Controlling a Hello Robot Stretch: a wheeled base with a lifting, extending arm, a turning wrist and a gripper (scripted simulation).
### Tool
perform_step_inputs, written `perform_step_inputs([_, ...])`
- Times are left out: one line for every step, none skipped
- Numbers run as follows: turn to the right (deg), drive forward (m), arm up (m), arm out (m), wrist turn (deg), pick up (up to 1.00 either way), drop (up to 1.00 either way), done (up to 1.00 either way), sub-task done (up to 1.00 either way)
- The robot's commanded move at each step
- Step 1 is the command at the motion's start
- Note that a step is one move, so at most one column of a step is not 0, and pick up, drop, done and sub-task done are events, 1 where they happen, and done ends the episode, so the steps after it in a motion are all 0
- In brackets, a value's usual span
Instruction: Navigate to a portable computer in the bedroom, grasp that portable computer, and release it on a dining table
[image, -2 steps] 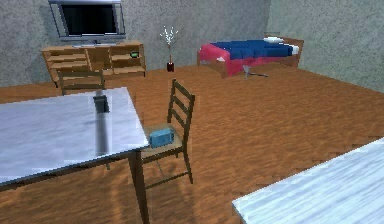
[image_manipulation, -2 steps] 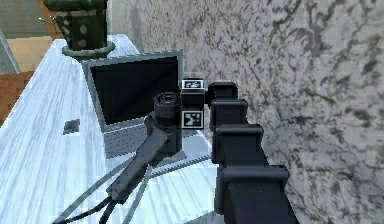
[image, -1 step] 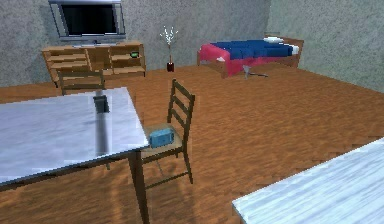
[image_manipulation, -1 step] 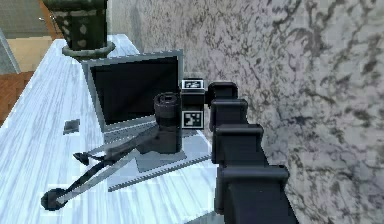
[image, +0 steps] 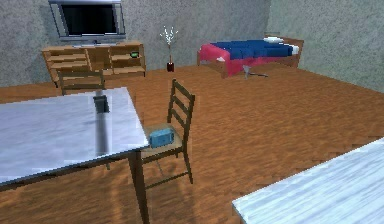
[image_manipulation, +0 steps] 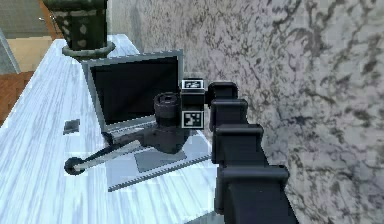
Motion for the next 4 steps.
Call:
perform_step_inputs([0.0,0.0,-0.12,0.0,0.0,0.0,0.0,0.0,0.0])
perform_step_inputs([0.0,0.0,0.0,0.0,0.0,1.0,0.0,0.0,0.0])
perform_step_inputs([0.0,0.0,0.1,0.0,0.0,0.0,0.0,0.0,0.0])
perform_step_inputs([0.0,0.0,0.02,0.0,0.0,0.0,0.0,0.0,0.0])
